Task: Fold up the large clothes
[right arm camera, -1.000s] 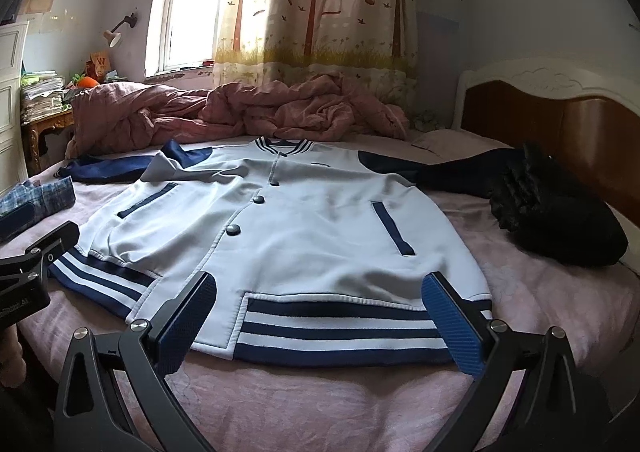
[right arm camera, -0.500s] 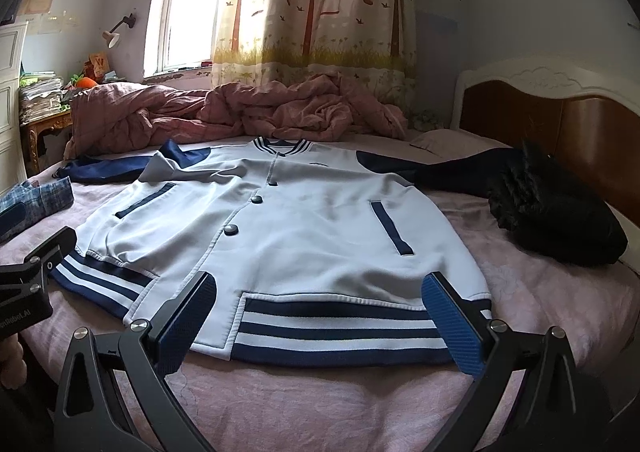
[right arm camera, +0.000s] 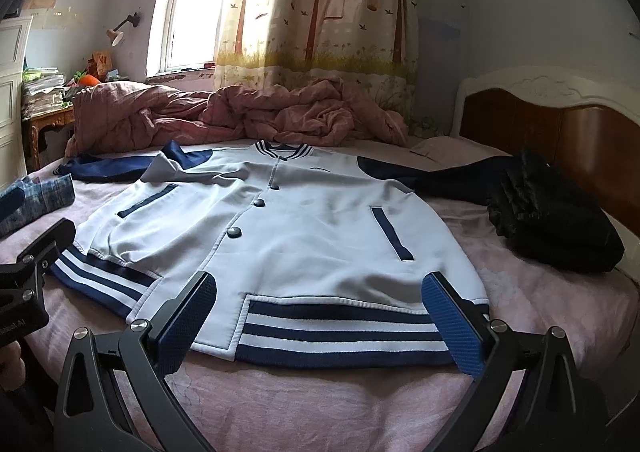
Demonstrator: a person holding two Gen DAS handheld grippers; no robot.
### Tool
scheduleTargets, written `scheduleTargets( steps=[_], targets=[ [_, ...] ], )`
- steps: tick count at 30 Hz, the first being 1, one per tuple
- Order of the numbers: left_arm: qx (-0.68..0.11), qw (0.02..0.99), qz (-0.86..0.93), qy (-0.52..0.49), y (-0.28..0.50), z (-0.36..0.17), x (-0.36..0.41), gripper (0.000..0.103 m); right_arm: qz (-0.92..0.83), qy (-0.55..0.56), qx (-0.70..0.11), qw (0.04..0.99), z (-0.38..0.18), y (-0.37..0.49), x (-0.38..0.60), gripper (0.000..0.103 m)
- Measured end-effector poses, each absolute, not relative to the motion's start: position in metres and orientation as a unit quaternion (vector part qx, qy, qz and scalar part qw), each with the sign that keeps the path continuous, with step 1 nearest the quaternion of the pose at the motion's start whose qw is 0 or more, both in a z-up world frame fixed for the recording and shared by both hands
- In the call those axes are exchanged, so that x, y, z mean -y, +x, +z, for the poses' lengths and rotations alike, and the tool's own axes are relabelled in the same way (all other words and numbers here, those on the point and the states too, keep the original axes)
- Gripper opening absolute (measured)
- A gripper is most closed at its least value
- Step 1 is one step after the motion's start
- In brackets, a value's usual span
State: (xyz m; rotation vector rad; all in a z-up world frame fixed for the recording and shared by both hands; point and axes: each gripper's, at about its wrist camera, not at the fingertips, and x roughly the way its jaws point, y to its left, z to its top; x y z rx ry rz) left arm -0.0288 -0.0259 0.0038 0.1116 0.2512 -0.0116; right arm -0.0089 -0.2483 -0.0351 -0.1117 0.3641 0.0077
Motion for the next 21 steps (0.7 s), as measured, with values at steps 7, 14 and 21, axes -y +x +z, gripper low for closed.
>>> scheduleTargets(
  steps=[7,14,21],
  targets=[
    [-0.119,0.991,-0.001,0.057,-0.0298,0.0044,0.0255,0.103,0.001,-0.056,-0.178,0.982,-0.0355,-0.0098,0.2484,0.103],
    [-0.113,0.992,0.0,0.065,-0.0326,0.0039,0.028,0.103,0.002,-0.057,-0.178,0.982,-0.0355,-0.0097,0.2488,0.103],
    [-0.103,0.993,0.001,0.066,-0.0361,0.0054,0.0279,0.103,0.005,-0.054,-0.18,0.982,-0.0352,-0.0099,0.2488,0.103]
  ],
)
